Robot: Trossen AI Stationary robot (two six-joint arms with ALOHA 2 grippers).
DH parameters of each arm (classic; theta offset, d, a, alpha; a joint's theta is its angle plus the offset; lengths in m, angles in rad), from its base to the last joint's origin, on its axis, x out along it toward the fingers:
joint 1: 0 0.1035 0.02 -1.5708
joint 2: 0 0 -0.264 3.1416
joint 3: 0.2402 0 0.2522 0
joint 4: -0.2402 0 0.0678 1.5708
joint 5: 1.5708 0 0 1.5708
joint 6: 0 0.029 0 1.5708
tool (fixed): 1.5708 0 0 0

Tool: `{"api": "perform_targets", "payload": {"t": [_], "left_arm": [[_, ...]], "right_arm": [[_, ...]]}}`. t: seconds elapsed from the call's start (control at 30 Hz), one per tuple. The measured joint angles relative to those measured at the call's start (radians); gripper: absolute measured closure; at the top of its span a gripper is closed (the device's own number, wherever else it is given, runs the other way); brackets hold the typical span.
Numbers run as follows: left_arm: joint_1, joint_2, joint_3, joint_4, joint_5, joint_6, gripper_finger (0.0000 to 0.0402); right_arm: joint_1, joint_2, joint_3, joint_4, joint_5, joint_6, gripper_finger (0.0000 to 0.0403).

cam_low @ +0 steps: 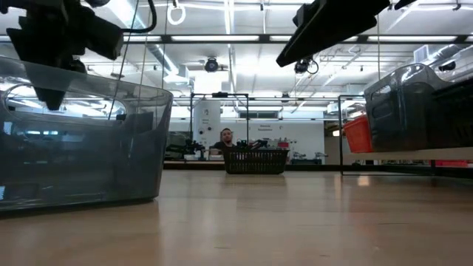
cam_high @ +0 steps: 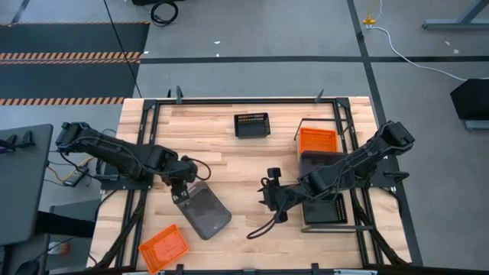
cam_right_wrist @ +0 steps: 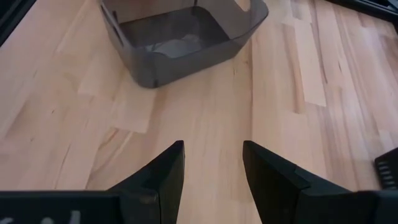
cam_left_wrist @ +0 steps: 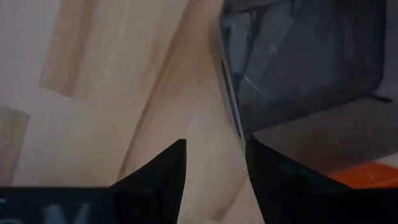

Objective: Stack baskets on shelf by color
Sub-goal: Stack the black transparent bin on top of the black transparent bin on the shelf

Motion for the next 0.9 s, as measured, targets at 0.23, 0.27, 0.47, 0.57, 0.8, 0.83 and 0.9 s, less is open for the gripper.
{"api": "perform_targets", "payload": {"t": [0.23,0.27,0.47,0.57,0.8,0.83,0.9], "left_arm": [[0.000,0.010,-0.009,0.024,-0.047,0.000,0.0230],[-0.001,0.012,-0.009,0.029,-0.038,-0.001,0.0230],[-0.039,0.011,-0.010,0.067,0.034,-0.031,0.0230],[-0.070,0.011,-0.009,0.069,0.032,-0.053,0.0230],[-0.127,0.027,-0.011,0.087,-0.009,-0.059,0.0230],[-0.130,0.031,-0.011,0.094,-0.009,-0.059,0.0230],[-0.131,0.031,-0.011,0.092,-0.014,-0.061,0.0230]], "right_arm": [[0.000,0.000,0.000,-0.001,-0.005,0.000,0.0233],[0.000,0.000,0.000,-0.001,-0.006,0.000,0.0233],[0.000,0.000,0.000,-0.003,-0.006,0.000,0.0233],[0.001,0.000,0.000,-0.006,-0.006,0.000,0.0233],[0.000,0.000,0.000,-0.004,-0.006,0.000,0.0233],[0.000,0.000,0.000,-0.003,-0.006,0.000,0.0233],[0.000,0.000,0.000,0.000,-0.006,0.000,0.0233]]}}
